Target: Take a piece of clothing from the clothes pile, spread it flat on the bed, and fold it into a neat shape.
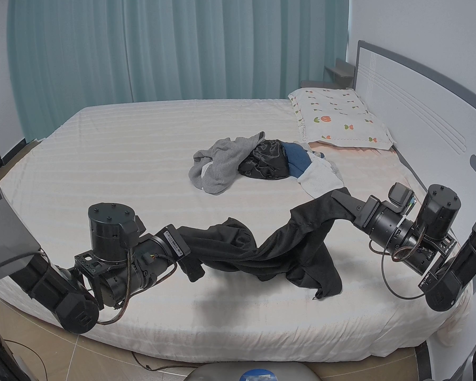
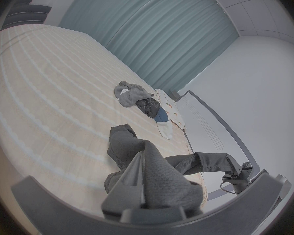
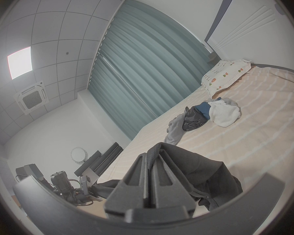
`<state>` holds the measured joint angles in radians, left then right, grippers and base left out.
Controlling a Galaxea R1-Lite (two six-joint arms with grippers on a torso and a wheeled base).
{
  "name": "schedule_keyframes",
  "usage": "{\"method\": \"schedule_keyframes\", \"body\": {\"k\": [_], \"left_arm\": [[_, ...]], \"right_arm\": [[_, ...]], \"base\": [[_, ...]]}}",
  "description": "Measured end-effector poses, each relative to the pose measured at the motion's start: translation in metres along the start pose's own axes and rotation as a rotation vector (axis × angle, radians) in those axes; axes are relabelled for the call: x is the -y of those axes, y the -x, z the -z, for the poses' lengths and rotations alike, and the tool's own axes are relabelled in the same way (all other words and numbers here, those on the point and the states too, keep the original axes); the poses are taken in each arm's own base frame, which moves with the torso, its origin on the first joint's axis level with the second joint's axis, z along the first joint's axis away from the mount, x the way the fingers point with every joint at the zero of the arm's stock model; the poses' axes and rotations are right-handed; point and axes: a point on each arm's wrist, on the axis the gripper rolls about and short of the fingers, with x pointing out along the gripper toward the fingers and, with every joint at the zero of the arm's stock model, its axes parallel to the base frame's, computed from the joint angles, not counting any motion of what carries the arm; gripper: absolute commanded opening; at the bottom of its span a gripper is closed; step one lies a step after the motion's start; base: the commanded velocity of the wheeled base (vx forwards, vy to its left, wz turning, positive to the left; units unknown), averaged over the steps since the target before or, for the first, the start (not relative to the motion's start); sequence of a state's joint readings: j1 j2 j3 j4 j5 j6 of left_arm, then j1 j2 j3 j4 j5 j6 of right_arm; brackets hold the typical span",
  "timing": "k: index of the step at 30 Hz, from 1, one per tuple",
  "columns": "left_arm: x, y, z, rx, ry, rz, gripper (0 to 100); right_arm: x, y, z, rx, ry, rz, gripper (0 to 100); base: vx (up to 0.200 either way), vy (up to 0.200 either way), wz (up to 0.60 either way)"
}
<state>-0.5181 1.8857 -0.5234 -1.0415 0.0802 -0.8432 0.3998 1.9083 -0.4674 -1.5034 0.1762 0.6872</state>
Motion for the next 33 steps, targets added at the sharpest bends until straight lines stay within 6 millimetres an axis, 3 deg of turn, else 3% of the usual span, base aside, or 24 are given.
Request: {"method": "schedule_keyframes", "body": {"k": [15,33], "left_arm": [[0.0029,0.0018,0.0059,-0.019,-0.013,0.009,0],[0.0061,0.0081,0.0016,-0.006,-0.004,0.025,0]], "right_arm": [[0.0024,-0.0023,0.0023,-0.009,-0.002,0.007,0],[0.0023,-0.003,0.0042,-0.015,-0.003,0.007,0]], "base": [[0.0,0.0,0.0],[0.0,0.2,0.0]]}}
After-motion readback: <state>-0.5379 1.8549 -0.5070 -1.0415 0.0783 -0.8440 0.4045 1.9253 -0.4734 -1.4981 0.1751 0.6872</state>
